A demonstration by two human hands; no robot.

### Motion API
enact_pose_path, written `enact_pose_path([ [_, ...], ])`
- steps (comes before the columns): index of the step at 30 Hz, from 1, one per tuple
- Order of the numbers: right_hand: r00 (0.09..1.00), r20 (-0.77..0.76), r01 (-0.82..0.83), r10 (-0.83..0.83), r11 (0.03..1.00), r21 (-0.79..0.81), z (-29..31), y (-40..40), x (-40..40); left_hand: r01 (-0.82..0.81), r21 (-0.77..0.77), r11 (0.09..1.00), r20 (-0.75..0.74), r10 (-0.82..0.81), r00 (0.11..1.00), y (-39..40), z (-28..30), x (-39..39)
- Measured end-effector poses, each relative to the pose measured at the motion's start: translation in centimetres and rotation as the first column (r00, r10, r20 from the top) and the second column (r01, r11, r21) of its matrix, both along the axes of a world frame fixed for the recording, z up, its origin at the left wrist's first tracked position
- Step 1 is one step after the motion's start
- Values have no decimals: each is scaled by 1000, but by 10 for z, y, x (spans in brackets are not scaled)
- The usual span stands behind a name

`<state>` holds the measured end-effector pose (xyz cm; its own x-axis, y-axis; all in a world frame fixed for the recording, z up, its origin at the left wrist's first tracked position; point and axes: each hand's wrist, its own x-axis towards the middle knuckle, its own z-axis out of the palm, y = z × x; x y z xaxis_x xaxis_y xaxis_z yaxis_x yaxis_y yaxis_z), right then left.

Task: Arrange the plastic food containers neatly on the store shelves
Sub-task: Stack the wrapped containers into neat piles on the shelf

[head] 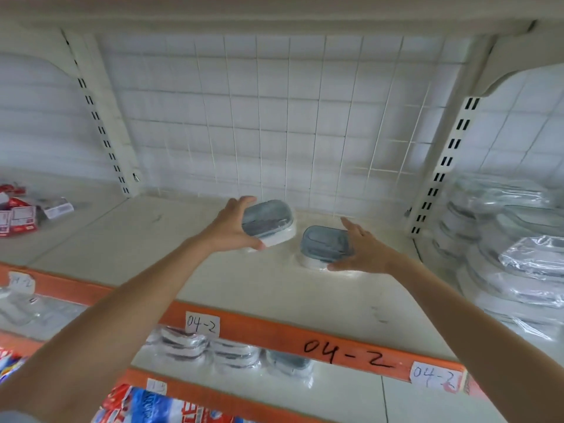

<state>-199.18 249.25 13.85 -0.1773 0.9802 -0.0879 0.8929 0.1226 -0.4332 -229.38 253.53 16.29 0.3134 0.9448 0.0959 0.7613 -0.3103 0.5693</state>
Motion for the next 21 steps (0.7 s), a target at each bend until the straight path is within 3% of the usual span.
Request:
enact_pose_path([
  [2,995,-95,23,-20,999,32,18,-1,2,65,48,997,87,-69,994,8,9,29],
  [5,988,-150,-14,33,992,128,41,-5,1,218,43,975,57,-221,974,13,12,72],
  [9,999,-18,-41,43,994,101,50,-7,4,346,1,938,-12,-346,938,14,-1,101],
  [13,1000,11,-3,2,994,105,45,-9,8,364,-108,925,54,-360,931,20,-7,94],
  [17,999,35,-6,3,994,110,48,-6,7,354,-73,932,136,-342,930,19,-17,90],
  [21,957,288,2,-43,990,143,51,-4,15,339,-50,940,207,-322,924,18,-23,109],
])
